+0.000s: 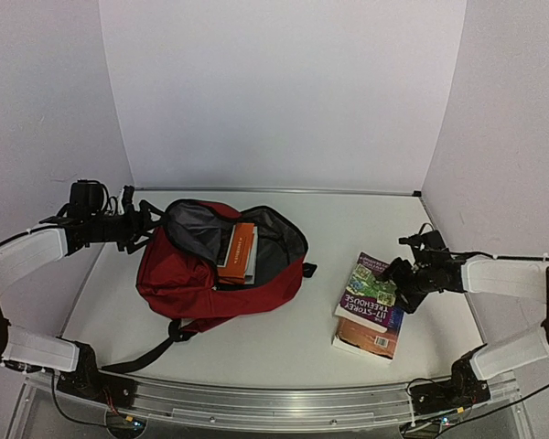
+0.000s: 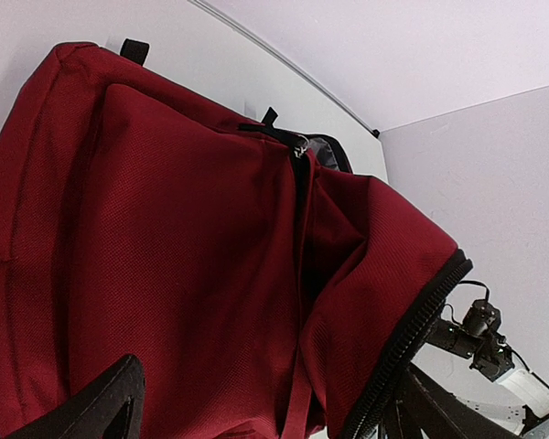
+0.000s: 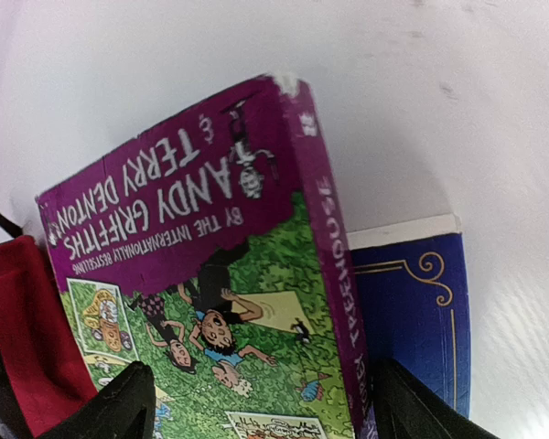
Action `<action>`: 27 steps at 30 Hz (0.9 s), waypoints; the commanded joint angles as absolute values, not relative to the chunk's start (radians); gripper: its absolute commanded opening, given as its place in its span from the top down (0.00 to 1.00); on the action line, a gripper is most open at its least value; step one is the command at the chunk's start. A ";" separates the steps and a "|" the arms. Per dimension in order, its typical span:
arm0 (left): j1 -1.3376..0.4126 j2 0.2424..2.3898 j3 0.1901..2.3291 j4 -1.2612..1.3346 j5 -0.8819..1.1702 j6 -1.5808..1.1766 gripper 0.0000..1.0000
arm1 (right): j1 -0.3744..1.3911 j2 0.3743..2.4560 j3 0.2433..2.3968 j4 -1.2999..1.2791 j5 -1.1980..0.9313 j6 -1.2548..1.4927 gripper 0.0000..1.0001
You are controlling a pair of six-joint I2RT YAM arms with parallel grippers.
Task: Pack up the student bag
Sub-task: Move the book to the center of the board.
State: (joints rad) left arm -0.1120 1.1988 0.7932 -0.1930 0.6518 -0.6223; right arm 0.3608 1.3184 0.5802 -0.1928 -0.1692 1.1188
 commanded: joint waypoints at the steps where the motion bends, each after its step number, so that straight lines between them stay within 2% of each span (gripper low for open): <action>1: -0.107 1.155 0.828 -0.212 0.645 -0.595 0.11 | 0.381 1.459 0.548 -0.013 -0.239 1.082 0.20; 8: -0.107 1.114 0.830 -0.228 0.654 -0.593 0.11 | 0.395 1.571 0.635 0.060 -0.209 0.983 0.18; 16: -0.107 0.988 0.868 -0.370 0.633 -0.542 0.10 | 0.349 1.550 0.794 -0.014 -0.094 0.643 0.09; 21: -0.107 0.939 0.852 -0.424 0.637 -0.545 0.10 | 0.315 1.646 0.924 -0.074 -0.189 0.435 0.04; 27: -0.108 0.902 0.830 -0.435 0.644 -0.561 0.10 | 0.304 1.812 1.061 -0.157 -0.348 0.252 0.07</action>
State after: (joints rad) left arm -0.1120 0.9330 0.8255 -0.4118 0.6492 -0.5700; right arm 0.3092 1.7302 0.9847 -0.0625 -0.2419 0.4360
